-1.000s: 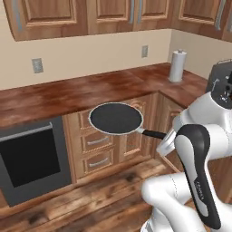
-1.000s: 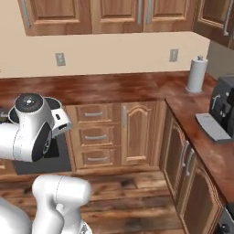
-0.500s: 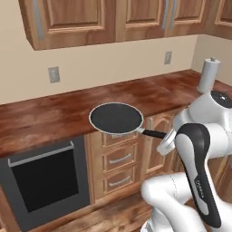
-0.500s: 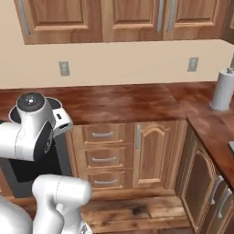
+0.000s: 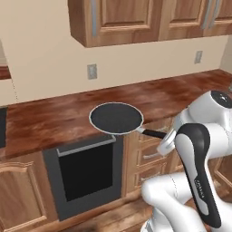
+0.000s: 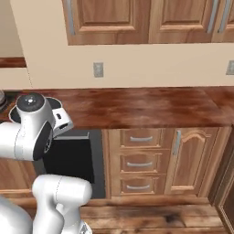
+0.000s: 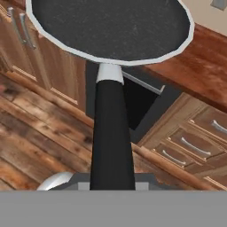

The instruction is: Move the pot and pan from the stove into the sink.

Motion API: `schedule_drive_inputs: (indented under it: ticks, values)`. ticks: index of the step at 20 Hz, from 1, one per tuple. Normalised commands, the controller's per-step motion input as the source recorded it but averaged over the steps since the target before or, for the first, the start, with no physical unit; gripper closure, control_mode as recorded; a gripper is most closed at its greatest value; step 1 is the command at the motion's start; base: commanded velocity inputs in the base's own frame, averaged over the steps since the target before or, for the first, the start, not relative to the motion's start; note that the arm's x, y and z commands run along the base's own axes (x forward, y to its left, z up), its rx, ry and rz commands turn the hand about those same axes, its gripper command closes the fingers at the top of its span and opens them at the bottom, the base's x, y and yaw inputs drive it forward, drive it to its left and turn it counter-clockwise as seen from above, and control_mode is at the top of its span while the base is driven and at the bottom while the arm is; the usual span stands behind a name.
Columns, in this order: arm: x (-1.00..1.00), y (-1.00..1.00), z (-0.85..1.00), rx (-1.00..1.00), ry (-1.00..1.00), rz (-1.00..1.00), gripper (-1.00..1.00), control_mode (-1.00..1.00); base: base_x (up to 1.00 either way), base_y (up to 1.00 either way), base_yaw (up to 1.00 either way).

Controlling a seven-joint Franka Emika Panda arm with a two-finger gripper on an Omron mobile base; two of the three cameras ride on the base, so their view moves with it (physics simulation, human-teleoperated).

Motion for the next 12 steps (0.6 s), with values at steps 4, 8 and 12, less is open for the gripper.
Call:
schedule_drive_inputs:
  ticks: [4,8,12]
  values:
    - [0.0,0.0,0.0,0.0,0.0,0.0,1.0,1.0,0.01,0.86,0.15]
    - [0.0,0.0,0.0,0.0,0.0,0.0,1.0,1.0,0.02,0.87,0.15]
    - [0.0,0.0,0.0,0.0,0.0,0.0,1.0,1.0,0.02,0.87,0.15]
